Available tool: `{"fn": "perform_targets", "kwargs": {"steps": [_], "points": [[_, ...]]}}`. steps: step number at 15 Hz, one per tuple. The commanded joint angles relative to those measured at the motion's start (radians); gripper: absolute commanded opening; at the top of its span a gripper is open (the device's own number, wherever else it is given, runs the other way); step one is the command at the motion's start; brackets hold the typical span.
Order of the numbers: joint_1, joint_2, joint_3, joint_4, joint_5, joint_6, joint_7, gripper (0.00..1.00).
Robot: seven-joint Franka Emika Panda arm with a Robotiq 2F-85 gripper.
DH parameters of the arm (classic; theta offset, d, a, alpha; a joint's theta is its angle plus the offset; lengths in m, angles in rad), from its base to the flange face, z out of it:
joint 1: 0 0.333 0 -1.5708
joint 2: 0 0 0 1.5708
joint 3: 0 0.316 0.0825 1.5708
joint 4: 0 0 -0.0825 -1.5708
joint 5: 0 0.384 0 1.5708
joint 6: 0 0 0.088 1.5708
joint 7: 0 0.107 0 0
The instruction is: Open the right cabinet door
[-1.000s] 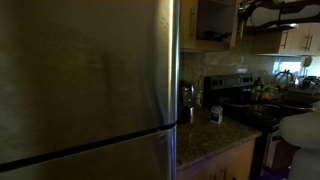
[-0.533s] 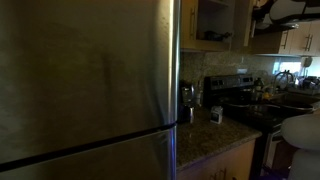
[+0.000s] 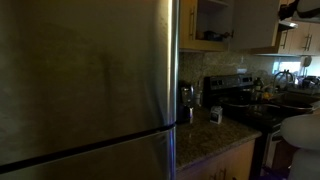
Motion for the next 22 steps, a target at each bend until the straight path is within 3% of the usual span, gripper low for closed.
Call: {"fn": "perform_targets", "kwargs": {"steps": [1,3,8,9,10,11,13,18,21,22], "points": [[-0.024,0.012,0.007,0.0,-0.006,-0.013,0.001,0.01],[-0.119,0.047,0.001,0.004,-0.06,-0.015,0.008,0.01],[-0.266,0.147,-0.141,0.063,-0.165,-0.001,-0.015,0.01],[-0.298,0.167,-0.148,0.074,-0.164,-0.033,0.006,0.01],[-0.263,0.142,-0.162,0.073,-0.107,-0.136,0.011,0.04],[-0.269,0.13,-0.163,0.062,-0.086,-0.188,0.015,0.29],[-0.265,0.064,-0.146,0.03,-0.053,-0.343,0.028,0.34],[-0.256,-0.124,-0.087,-0.099,-0.015,-0.732,0.089,0.73],[-0.209,-0.261,-0.005,-0.163,0.071,-0.993,0.164,0.99],[-0.181,-0.293,0.03,-0.171,0.125,-1.065,0.205,1.0]]}}
